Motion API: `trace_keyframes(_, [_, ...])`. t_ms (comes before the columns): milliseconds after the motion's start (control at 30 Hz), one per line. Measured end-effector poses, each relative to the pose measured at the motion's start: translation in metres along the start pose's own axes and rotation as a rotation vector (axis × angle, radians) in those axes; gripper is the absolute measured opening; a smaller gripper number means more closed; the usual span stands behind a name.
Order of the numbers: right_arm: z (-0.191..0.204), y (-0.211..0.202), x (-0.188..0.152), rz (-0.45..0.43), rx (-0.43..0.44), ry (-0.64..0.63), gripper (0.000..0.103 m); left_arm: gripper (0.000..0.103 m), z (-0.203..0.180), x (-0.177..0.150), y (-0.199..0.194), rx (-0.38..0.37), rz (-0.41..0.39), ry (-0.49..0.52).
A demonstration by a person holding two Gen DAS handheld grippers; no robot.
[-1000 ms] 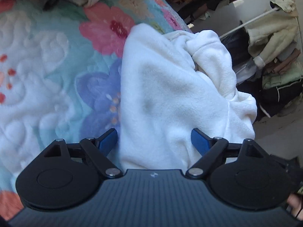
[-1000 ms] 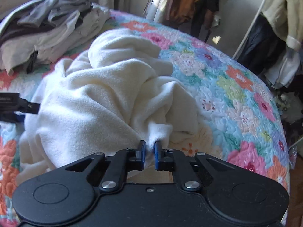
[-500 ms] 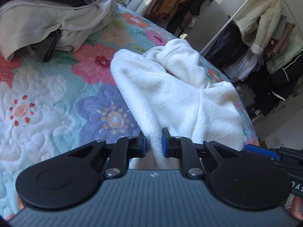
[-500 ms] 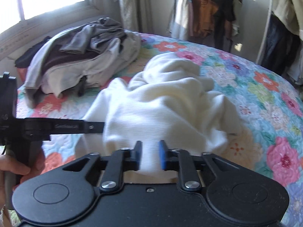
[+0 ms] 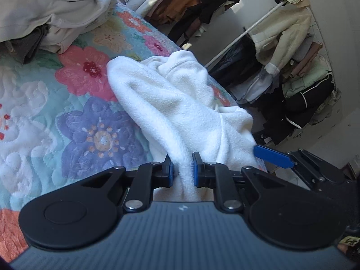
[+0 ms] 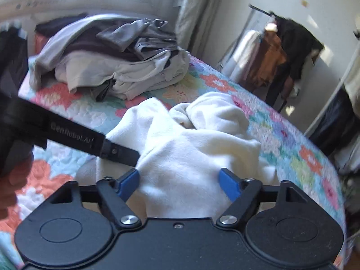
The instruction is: Fold clothes
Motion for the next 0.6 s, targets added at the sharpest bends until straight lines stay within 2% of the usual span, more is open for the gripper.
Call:
trace_keyframes(33, [0.003, 0.004, -0.001, 0.009, -0.004, -0.049, 0.083, 0.015, -0.005, 0.001, 0.001, -0.027, -0.003, 0.003])
trace_keyframes(67, [0.003, 0.008, -0.003, 0.022, -0.005, -0.083, 0.065, 0.015, -0.009, 0.002, 0.002, -0.05, -0.003, 0.011])
trace_keyframes(100, [-0.001, 0.008, -0.004, 0.033, -0.012, -0.093, 0.028, 0.015, -0.012, 0.002, 0.003, -0.063, 0.0, 0.02])
trace_keyframes(167, [-0.01, 0.009, -0.006, 0.051, -0.024, -0.103, 0.024, 0.015, -0.018, 0.001, 0.003, -0.072, 0.002, 0.04])
trace_keyframes(233, [-0.03, 0.002, -0.003, 0.027, -0.043, -0.05, 0.021, 0.016, -0.024, 0.002, 0.003, -0.08, -0.004, 0.044])
trace_keyframes(300, [-0.05, -0.006, 0.001, -0.001, -0.11, 0.002, 0.02, 0.019, -0.027, 0.005, 0.004, -0.085, -0.002, 0.041])
trace_keyframes(367, [-0.069, -0.012, 0.006, -0.015, -0.152, 0.084, 0.02, 0.02, -0.034, 0.008, 0.0, -0.047, -0.009, 0.107])
trace_keyframes(400, [-0.079, -0.013, 0.008, -0.011, -0.125, 0.187, 0.019, 0.021, -0.04, 0.008, -0.005, -0.014, -0.017, 0.163])
trace_keyframes(467, [-0.095, -0.015, 0.012, -0.023, 0.036, 0.469, 0.02, 0.026, -0.049, 0.007, -0.018, 0.045, -0.029, 0.272])
trace_keyframes(500, [-0.099, -0.017, 0.015, -0.035, 0.129, 0.595, 0.02, 0.039, -0.053, 0.007, -0.025, 0.058, -0.036, 0.31])
trace_keyframes(533, [-0.097, -0.017, 0.019, -0.051, 0.217, 0.67, 0.02, 0.049, -0.056, 0.007, -0.032, 0.061, -0.043, 0.334])
trace_keyframes(567, [-0.094, -0.017, 0.023, -0.061, 0.294, 0.725, 0.02, 0.05, -0.059, 0.008, -0.04, 0.05, -0.054, 0.353])
trace_keyframes(600, [-0.088, -0.014, 0.028, -0.058, 0.337, 0.727, 0.02, 0.052, -0.064, 0.009, -0.047, 0.03, -0.061, 0.364])
Point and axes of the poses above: each gripper's, at about its wrist camera, not at the fingertips, and y roughly the way its jaws point, z to its left, x to its top, the point moved 6 cm from there along y, roughly the way its jaws point, and after that the axes turned 9 degrees about -z, right-handed, at the moved point
